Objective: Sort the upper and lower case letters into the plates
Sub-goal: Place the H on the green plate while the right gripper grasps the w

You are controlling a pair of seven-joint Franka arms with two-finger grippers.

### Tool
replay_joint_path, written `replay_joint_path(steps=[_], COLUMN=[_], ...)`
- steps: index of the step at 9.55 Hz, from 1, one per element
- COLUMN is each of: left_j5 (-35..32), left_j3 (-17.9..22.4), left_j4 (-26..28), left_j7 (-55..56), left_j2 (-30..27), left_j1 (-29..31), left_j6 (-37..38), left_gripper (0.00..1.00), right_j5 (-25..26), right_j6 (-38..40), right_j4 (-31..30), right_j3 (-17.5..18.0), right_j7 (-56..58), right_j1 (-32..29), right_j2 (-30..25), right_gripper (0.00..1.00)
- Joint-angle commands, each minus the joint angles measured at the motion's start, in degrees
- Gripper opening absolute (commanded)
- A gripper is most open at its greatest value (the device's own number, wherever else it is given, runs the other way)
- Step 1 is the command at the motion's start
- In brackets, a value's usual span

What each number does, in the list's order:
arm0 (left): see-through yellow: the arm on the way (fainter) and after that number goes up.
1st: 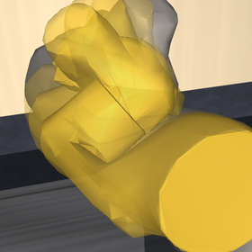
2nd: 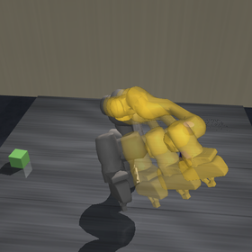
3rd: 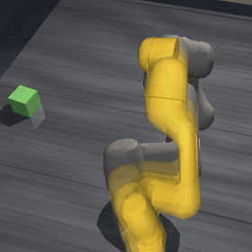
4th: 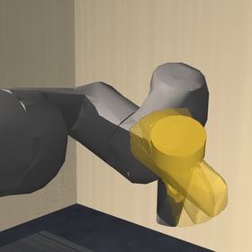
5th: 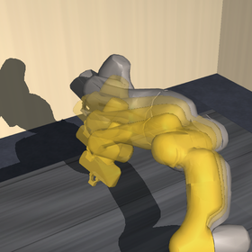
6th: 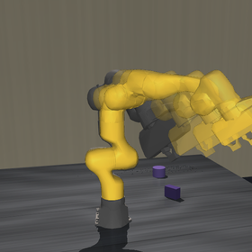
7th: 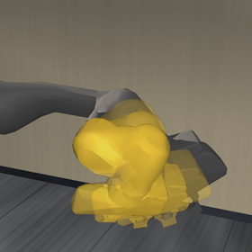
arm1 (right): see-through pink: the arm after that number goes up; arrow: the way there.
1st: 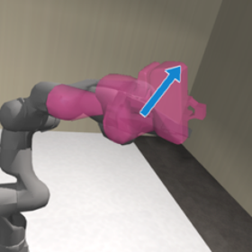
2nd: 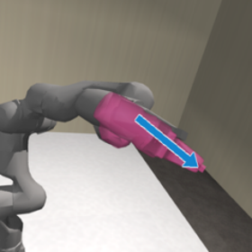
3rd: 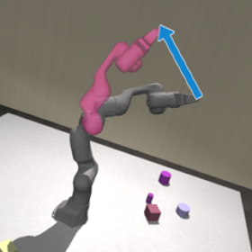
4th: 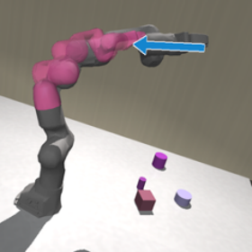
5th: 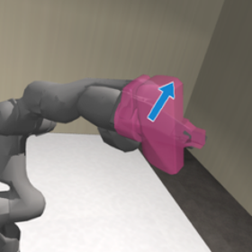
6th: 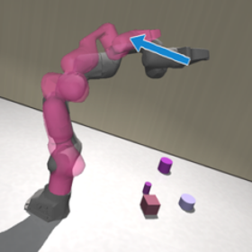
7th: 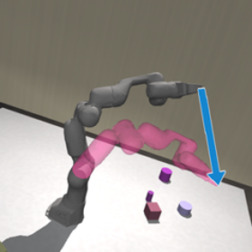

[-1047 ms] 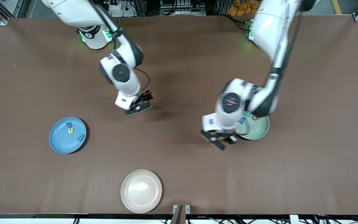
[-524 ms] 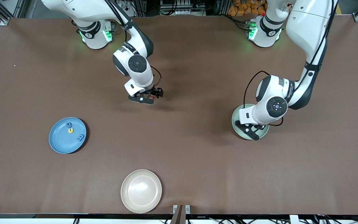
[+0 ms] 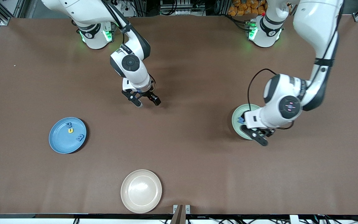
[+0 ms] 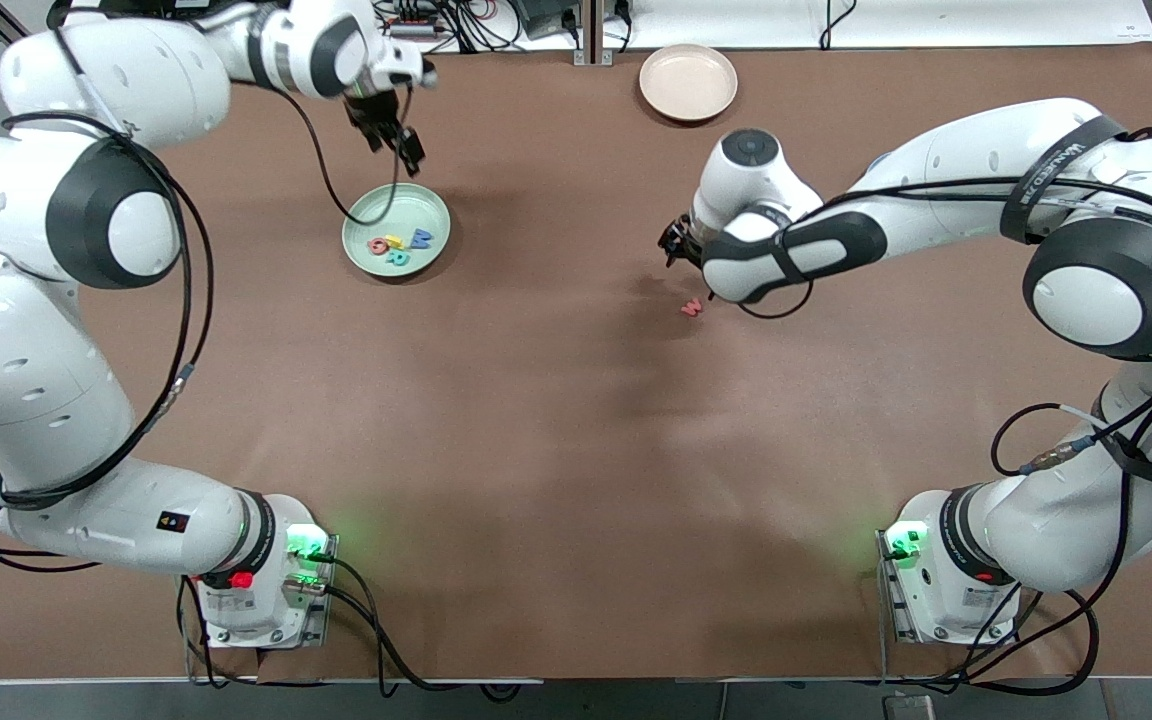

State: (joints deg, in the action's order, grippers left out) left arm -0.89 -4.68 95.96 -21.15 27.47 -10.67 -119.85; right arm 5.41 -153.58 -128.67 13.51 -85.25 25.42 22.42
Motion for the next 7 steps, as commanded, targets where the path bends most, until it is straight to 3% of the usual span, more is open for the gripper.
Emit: replay_joint_path(steps=[1, 4, 6, 7], left_j5=[-0.4, -0.4, -2.5, -2.9], left_j3=[1.1, 1.5, 1.5, 1.6], left_j4=[-3.8, -6.8, -6.8, -6.8], left_j7=[-0.4, 10.1, 15.6, 15.7], left_j2=[0.5, 0.0, -4.7, -8.4], left_j1=[1.7, 1.7, 1.7, 2.1], left_j6=[2.4, 2.3, 3.6, 8.1], left_gripper=[1.0, 1.0, 1.0, 1.0], right_j5=[-0.7, -0.6, -0.5, -0.4], right_j6=[-1.6, -1.6, -1.8, -1.8], right_j4=[-2.7, -2.6, -2.4, -2.3], right_j3=[0.3, 0.2, 0.2, 0.2], right_j7=[-2.1, -2.5, -2.6, -2.6], right_j1=[0.6, 1.8, 2.1, 2.3], right_j2=[-0.7, 0.2, 1.7, 2.1], right_gripper=[1.0, 1.0, 1.0, 1.0])
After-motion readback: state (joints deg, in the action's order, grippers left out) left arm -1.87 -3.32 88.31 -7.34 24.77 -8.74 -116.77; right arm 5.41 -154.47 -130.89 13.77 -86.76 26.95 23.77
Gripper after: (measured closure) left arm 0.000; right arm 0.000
